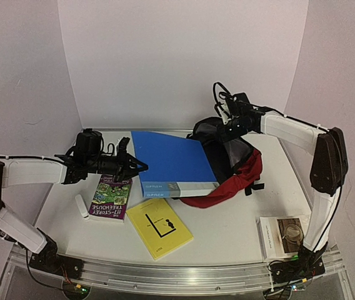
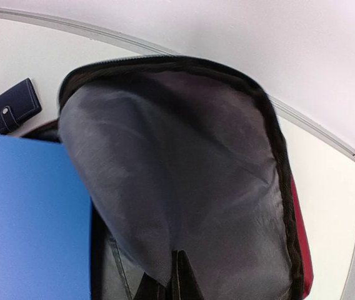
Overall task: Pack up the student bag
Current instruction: Place the stationery in the student bag.
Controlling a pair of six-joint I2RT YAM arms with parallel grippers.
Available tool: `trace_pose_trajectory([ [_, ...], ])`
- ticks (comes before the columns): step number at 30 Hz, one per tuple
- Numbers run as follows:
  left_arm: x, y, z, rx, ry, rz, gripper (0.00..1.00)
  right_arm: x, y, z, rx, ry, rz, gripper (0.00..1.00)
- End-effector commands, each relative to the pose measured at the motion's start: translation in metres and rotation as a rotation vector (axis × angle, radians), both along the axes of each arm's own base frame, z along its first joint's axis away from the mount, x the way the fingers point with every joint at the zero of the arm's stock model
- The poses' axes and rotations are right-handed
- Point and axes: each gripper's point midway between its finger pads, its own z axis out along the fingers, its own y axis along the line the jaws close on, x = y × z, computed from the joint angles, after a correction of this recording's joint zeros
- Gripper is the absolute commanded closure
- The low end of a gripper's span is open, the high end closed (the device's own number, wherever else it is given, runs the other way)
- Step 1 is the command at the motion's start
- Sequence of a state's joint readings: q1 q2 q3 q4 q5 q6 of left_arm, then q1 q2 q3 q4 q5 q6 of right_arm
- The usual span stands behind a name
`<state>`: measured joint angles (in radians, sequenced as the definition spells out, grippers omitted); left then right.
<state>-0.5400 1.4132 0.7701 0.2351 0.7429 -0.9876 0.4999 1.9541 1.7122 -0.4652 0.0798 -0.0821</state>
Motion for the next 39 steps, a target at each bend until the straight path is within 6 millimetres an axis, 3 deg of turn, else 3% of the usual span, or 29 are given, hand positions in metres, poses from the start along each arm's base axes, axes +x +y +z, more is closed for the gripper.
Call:
trace_pose_trajectory([
  [1, -0.001, -0.024, 0.048, -0.082, -0.152, -0.119, 1.0, 0.004, 0.011, 0.043, 0.095, -0.071, 0.001, 1.0],
  [6, 0.012, -0.028, 0.033, -0.065, -0.1, -0.074, 1.0, 0.001, 0.017, 0.039, 0.135, -0.039, 0.007, 1.0],
  [13, 0.054, -0.019, 0.022, -0.107, -0.068, 0.172, 1.0, -0.017, 0.027, 0.041, 0.24, 0.029, 0.023, 1.0],
  [18, 0.073, -0.044, 0.016, -0.208, -0.051, 0.196, 1.0, -0.028, 0.04, 0.035, 0.292, 0.089, 0.044, 1.0],
  [22, 0.078, -0.085, 0.008, -0.271, -0.017, 0.148, 1.0, -0.031, 0.05, 0.038, 0.317, 0.098, 0.053, 1.0],
  [26, 0.083, -0.105, -0.009, -0.274, 0.016, 0.125, 1.0, -0.03, 0.052, 0.046, 0.323, 0.083, 0.061, 1.0],
  [34, 0.067, -0.113, -0.024, -0.226, 0.071, 0.038, 1.0, -0.032, 0.051, 0.044, 0.298, 0.075, 0.083, 1.0],
  [39, 0.081, -0.127, -0.031, -0.212, 0.097, 0.026, 1.0, -0.047, 0.066, 0.042, 0.315, 0.104, 0.135, 1.0],
])
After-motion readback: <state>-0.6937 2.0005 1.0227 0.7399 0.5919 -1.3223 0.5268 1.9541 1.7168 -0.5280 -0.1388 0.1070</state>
